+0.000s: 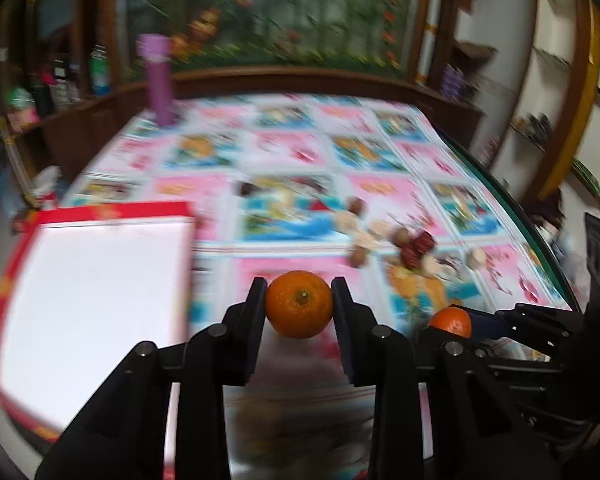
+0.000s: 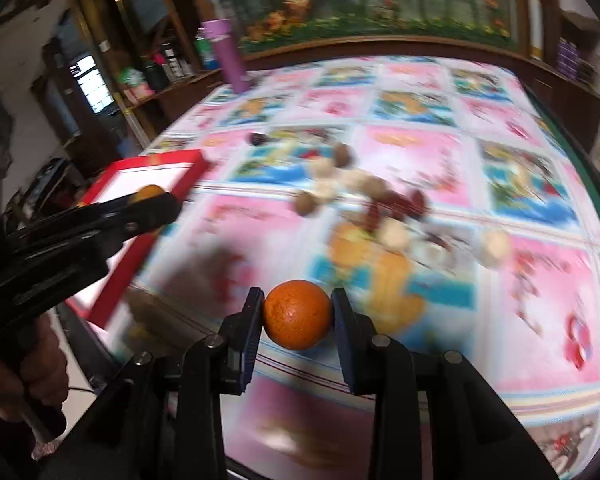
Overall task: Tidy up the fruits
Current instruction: 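Carry both oranges over the red-rimmed tray and open both grippers, then grasp a beige round cake with the right gripper while the left grasps a brown nut, then carry the cake and nut into the tray and open both grippers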
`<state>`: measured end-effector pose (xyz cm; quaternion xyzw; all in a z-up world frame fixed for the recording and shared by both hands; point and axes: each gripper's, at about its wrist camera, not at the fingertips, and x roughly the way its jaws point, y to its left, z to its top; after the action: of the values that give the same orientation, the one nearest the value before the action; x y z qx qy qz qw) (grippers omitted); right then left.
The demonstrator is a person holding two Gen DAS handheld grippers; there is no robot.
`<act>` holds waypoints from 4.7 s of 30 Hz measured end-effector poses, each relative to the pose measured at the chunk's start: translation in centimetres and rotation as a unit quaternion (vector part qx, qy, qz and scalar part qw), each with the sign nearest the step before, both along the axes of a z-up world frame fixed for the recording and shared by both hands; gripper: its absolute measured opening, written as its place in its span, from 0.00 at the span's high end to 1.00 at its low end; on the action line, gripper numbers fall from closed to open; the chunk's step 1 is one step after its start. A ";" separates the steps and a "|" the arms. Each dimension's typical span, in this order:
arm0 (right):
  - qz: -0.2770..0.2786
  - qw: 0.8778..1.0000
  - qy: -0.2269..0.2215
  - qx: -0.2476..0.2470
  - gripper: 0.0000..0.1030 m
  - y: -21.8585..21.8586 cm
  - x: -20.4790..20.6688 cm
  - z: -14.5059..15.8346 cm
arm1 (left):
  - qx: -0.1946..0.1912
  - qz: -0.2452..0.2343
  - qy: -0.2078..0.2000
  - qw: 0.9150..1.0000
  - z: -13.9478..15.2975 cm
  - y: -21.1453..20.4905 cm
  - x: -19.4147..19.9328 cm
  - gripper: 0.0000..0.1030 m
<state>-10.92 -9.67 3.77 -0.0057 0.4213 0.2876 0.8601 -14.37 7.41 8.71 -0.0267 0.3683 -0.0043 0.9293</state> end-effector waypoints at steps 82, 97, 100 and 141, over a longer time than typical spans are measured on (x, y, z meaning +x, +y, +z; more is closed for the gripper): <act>-0.057 0.998 0.010 0.013 0.37 -6.4 4.2 -0.7 | 0.050 -0.054 0.031 0.997 -2.9 -4.9 5.8 0.16; -0.056 0.997 0.035 -0.034 0.75 -5.1 7.8 -3.7 | 0.012 -0.084 0.103 0.991 -7.1 -6.2 11.9 0.37; -0.053 0.997 0.031 -0.040 0.75 -5.0 7.8 -3.6 | 0.005 -0.092 0.110 0.990 -7.5 -6.4 12.3 0.42; 0.121 0.992 -0.014 0.021 0.78 15.3 2.4 2.2 | 0.023 0.095 0.016 0.995 0.3 12.0 -0.3 0.77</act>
<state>-8.54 5.67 5.95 -0.0430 0.3991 0.3981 0.8249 -14.71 19.41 8.97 -0.0400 0.3786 0.0927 0.9200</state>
